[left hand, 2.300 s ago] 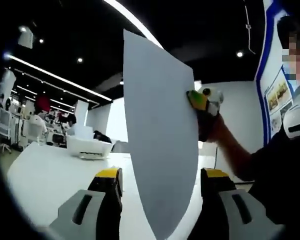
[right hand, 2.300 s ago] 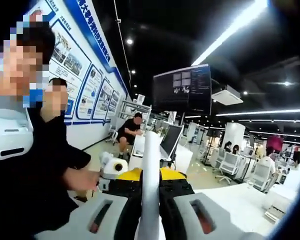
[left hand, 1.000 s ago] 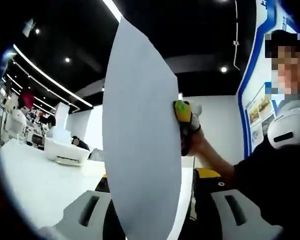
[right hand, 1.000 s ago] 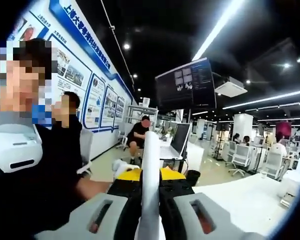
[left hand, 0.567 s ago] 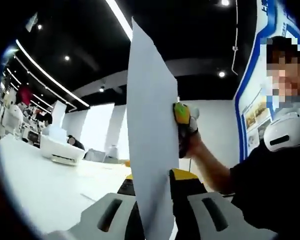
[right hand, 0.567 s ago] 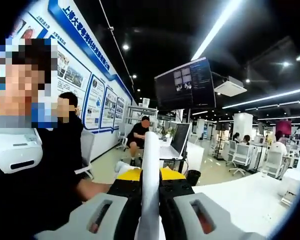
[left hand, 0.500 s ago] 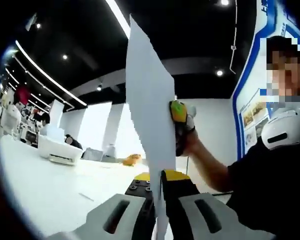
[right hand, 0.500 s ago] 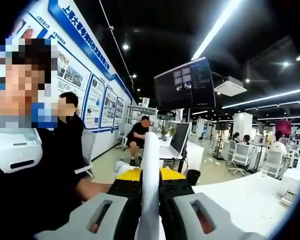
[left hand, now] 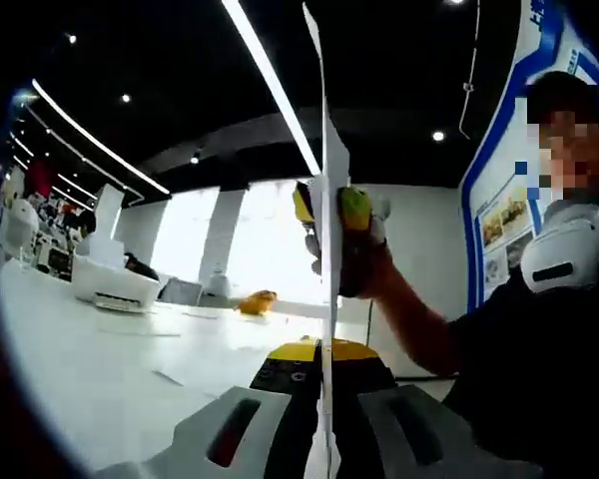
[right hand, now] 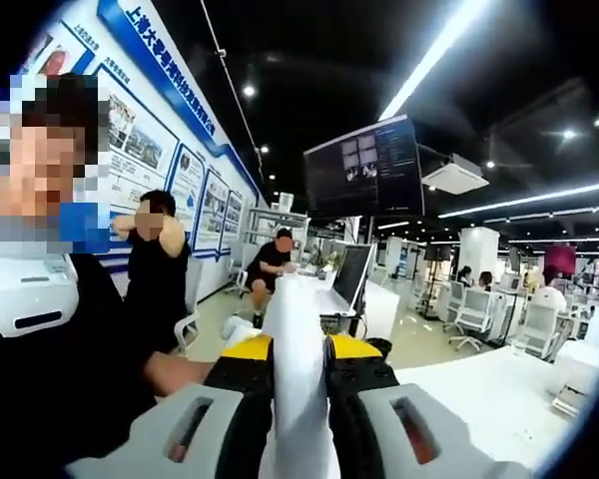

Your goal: Organize the stack of printing papers by aligning and flattening the scattered papers on the table

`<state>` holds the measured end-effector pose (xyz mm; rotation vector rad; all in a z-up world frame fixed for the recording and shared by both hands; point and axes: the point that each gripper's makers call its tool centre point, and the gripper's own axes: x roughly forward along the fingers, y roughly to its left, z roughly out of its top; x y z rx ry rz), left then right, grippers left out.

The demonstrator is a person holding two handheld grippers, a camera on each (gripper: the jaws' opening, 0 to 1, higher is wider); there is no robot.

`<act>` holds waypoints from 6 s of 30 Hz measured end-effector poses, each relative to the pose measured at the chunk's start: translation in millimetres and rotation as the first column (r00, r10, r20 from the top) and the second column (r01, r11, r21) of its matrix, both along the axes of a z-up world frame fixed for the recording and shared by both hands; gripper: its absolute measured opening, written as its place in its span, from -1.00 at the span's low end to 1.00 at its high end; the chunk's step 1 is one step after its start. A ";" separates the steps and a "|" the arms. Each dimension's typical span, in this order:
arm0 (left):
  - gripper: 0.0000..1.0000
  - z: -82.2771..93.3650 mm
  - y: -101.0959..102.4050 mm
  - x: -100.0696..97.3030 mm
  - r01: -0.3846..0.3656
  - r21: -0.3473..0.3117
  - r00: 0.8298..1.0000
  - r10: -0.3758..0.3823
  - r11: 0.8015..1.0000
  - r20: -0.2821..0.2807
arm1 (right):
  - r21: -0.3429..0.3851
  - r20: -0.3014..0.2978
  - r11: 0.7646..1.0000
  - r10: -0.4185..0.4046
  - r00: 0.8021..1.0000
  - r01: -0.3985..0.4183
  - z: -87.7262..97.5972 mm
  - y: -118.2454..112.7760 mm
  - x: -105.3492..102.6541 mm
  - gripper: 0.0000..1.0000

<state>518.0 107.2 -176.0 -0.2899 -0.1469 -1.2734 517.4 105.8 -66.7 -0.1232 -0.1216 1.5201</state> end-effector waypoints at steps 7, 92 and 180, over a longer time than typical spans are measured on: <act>-0.89 -5.9 1.9 9.3 -0.045 0.051 0.999 0.046 0.998 -0.005 | -0.007 0.025 0.999 -0.045 0.999 0.046 -0.6 -5.9 8.5 -0.50; -0.89 -94.2 42.6 132.4 -0.404 0.212 0.912 0.411 0.890 0.015 | 0.009 -0.051 0.959 -0.283 0.958 0.284 -31.4 -102.1 45.0 -0.48; -0.88 -109.1 52.7 138.2 -0.469 0.279 0.875 0.483 0.838 0.019 | -0.137 -0.133 0.652 -0.759 0.638 0.746 -132.7 -260.1 85.5 -0.08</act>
